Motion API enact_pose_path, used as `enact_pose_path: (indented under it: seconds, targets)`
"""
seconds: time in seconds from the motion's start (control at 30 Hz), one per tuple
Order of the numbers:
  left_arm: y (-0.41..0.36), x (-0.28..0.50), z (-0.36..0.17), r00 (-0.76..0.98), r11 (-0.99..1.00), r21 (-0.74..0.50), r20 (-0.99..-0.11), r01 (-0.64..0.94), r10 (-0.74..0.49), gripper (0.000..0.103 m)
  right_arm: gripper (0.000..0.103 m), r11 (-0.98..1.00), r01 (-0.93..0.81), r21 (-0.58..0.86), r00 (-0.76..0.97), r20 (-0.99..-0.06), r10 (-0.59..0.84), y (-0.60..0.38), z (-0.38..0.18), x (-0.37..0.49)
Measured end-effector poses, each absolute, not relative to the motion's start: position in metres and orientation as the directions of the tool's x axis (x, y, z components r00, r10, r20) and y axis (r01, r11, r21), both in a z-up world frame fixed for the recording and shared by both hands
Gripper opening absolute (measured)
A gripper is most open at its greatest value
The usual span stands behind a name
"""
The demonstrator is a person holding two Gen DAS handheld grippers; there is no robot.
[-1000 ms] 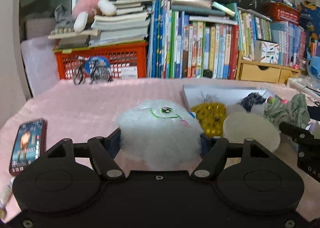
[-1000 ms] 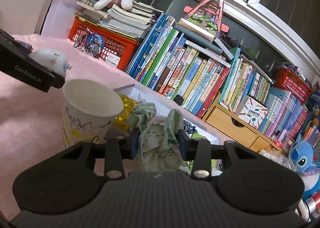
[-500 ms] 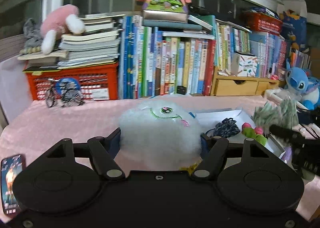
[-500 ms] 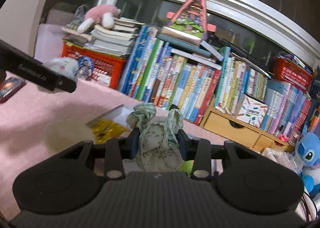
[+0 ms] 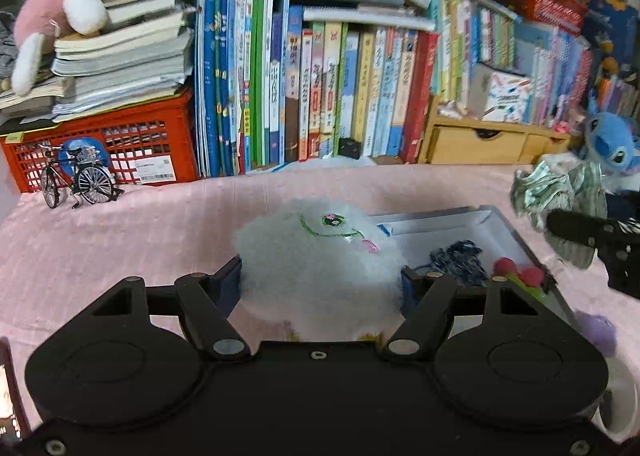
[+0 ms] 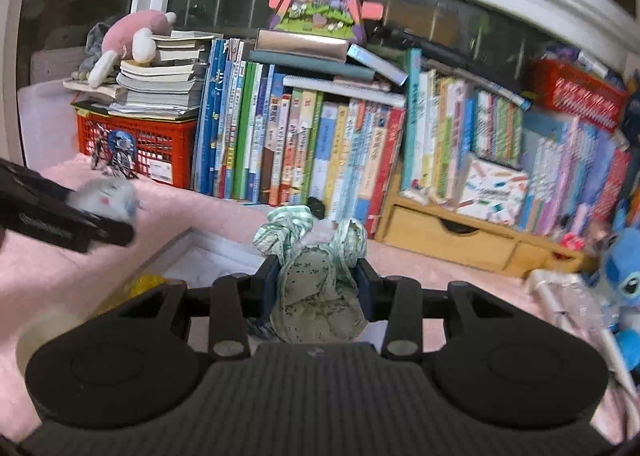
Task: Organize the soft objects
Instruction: 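Carry the pompom and pale green scrunchie toward the white tray with both tools, then lower the pompom and scrunchie into the tray and open both tools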
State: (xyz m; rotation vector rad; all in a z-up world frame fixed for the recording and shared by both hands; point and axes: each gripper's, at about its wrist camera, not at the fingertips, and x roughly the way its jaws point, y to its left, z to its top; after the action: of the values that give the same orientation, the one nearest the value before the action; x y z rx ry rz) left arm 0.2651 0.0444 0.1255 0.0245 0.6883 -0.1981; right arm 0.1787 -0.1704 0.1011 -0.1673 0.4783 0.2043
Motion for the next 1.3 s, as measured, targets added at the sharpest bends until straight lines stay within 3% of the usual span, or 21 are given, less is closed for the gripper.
enact_pose_path:
  seconds: [0.53, 1.17, 1.3]
  targets:
    - [0.024, 0.346, 0.078, 0.618, 0.988, -0.064, -0.774, 0.14, -0.138, 0.071, 0.046, 0.941, -0.181, 0.285, 0.628, -0.703, 0.334, -0.153, 0.047, 0.294]
    - [0.029, 0.355, 0.059, 0.556, 0.979, -0.115, -0.809, 0.17, -0.192, 0.073, 0.044, 0.946, -0.091, 0.313, 0.541, -0.781, 0.31, -0.163, 0.016, 0.317]
    - [0.029, 0.356, 0.059, 0.545, 0.981, -0.107, -0.819, 0.16, -0.178, 0.074, 0.052, 0.949, -0.097, 0.3, 0.539, -0.786, 0.304, -0.161, 0.015, 0.317]
